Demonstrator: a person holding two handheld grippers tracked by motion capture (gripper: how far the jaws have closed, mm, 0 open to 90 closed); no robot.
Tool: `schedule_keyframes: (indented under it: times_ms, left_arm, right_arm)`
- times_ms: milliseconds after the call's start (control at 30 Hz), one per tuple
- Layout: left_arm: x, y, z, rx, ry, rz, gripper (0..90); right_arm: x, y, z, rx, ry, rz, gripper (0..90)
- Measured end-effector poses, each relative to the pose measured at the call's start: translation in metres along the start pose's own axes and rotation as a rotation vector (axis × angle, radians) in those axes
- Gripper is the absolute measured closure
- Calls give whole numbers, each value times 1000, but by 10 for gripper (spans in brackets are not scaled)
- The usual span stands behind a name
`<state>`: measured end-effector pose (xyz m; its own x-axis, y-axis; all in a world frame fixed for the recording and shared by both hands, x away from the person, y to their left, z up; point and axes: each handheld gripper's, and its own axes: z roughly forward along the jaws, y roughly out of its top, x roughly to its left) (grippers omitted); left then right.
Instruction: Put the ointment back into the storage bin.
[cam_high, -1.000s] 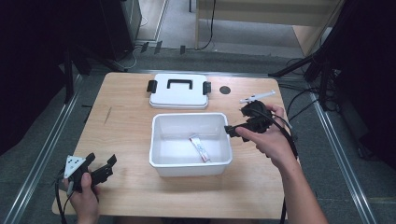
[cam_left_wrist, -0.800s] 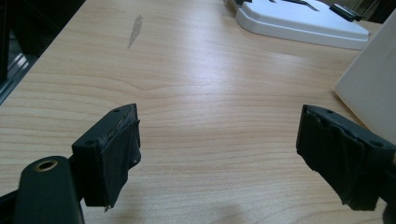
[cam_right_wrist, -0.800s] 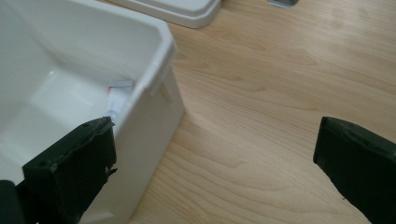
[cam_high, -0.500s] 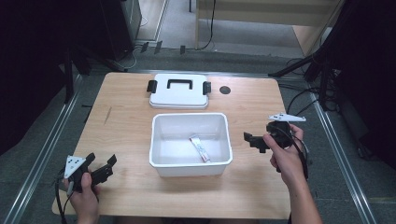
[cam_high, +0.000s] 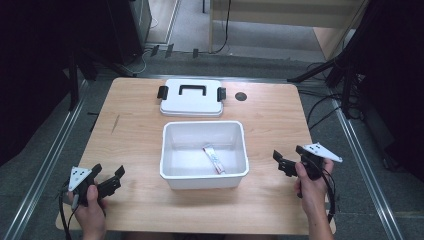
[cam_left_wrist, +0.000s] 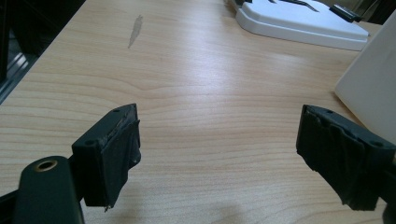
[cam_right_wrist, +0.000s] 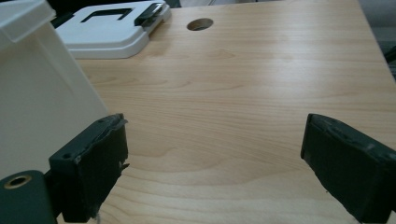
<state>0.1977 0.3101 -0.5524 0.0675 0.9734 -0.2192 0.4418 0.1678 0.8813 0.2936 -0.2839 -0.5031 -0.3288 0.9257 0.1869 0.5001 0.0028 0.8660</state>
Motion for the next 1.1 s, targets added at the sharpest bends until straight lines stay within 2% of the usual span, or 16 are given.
schedule_keyframes:
  times_ms: [100, 233, 400, 467, 600, 767, 1000, 1100]
  left_arm:
    - [0, 0, 0, -1, 0, 0, 144]
    - [0, 0, 0, 0, 0, 0, 144]
    - [0, 0, 0, 0, 1, 0, 144]
    - [0, 0, 0, -1, 3, 1, 144]
    - [0, 0, 0, -2, -1, 0, 144]
    - [0, 0, 0, -3, 0, 1, 144]
    - [0, 0, 0, -1, 0, -1, 144]
    - [1, 0, 0, -2, -2, -2, 144]
  right_arm:
    - [-8, -13, -3, -22, -28, 3, 86]
    - [-19, -30, -8, -48, -20, 23, 87]
    - [-27, -50, -11, -29, -30, 27, 101]
    - [-30, -50, -16, -52, -24, 40, 113]
    - [-33, -54, -22, -45, -36, 27, 114]
    - [-36, -57, -27, -53, -44, 39, 125]
    - [-28, -57, -25, -28, -66, -26, 129]
    - [-26, -57, -25, -26, -65, -30, 129]
